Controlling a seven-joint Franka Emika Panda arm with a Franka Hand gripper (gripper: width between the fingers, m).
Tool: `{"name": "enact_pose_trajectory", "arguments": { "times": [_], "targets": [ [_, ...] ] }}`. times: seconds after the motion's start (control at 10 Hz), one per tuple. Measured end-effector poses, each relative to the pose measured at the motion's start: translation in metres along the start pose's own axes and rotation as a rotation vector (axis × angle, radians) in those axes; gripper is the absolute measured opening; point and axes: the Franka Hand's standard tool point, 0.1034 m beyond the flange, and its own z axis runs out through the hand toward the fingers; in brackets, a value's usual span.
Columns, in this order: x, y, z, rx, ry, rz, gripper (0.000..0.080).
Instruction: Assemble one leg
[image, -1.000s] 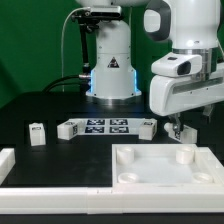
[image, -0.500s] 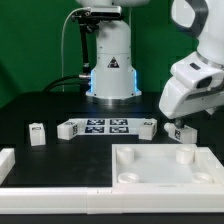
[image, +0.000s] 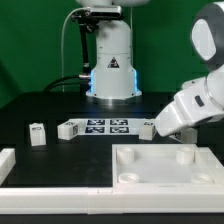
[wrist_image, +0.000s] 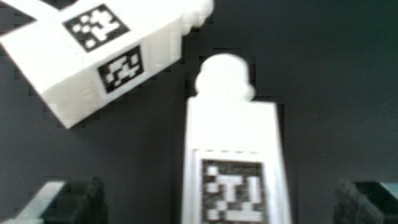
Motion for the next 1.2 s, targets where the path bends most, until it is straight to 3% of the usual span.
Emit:
{"name": "enact_pose_trajectory", "arguments": {
  "times": [0.4, 0.5, 0.8, 0.9, 1.0, 1.1, 1.2],
  "targets": [
    [0.0004, -0.0032, 0.0047, -0.001, -0.009, -0.004, 0.0649],
    [-0.0054, -0.0054, 0.0084, 0.003, -0.069, -0.007, 0.0649],
    [0.0013, -0.0037, 0.0105, 0.007, -0.065, -0.008, 0.0649],
    [0.0014, -0.0034, 0.0112, 0.008, -0.066, -0.008, 0.0515],
    [0.0014, -0.0031, 0.0115, 0.008, -0.066, -0.007, 0.0515],
    [0.0014, -0.0031, 0.0116, 0.008, -0.066, -0.007, 0.0375],
    [0.0013, -0.0031, 0.0116, 0.008, -0.066, -0.007, 0.0287]
  ]
}}
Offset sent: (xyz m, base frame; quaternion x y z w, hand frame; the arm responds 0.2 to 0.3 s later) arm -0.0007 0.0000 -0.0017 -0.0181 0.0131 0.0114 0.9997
